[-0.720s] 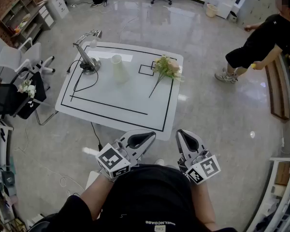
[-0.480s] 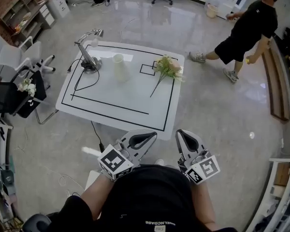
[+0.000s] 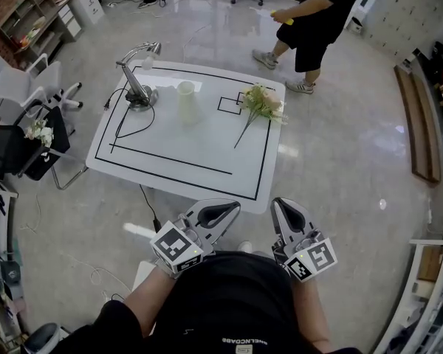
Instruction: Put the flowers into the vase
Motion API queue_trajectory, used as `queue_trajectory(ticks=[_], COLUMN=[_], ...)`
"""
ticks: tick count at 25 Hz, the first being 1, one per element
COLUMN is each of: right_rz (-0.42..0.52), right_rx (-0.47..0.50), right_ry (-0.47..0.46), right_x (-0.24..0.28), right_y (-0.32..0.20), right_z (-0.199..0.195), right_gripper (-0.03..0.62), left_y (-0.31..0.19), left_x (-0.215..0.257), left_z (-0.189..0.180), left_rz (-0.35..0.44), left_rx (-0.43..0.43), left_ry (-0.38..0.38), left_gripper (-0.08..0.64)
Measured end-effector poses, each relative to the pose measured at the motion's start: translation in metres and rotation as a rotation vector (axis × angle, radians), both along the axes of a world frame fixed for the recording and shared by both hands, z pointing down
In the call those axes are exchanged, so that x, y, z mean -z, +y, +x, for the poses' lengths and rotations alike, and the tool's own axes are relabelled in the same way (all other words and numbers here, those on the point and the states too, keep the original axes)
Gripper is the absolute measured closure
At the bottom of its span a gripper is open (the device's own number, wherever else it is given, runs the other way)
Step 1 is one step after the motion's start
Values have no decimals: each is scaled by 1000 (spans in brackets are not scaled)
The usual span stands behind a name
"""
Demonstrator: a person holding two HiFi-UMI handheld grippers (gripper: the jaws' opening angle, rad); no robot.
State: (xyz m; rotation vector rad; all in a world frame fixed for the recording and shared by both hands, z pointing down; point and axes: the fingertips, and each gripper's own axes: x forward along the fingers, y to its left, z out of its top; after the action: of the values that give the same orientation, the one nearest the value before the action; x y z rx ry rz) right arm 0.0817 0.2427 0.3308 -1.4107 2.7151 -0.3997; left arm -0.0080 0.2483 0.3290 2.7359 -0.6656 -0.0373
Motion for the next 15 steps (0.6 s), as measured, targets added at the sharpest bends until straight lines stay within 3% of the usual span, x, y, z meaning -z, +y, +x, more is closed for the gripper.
queue_trajectory(ticks=[15], right_rz=[-47], right_rx=[-101], right_ry=[-17], right_x=[-15], right_y=[-17], right_z=[-41], right_gripper=[580], left_y=[-19], left_x=[-22], left_z=[-67], left_rz=[-34], left_rx=[-19], left_ry=[-19], left_gripper=[555])
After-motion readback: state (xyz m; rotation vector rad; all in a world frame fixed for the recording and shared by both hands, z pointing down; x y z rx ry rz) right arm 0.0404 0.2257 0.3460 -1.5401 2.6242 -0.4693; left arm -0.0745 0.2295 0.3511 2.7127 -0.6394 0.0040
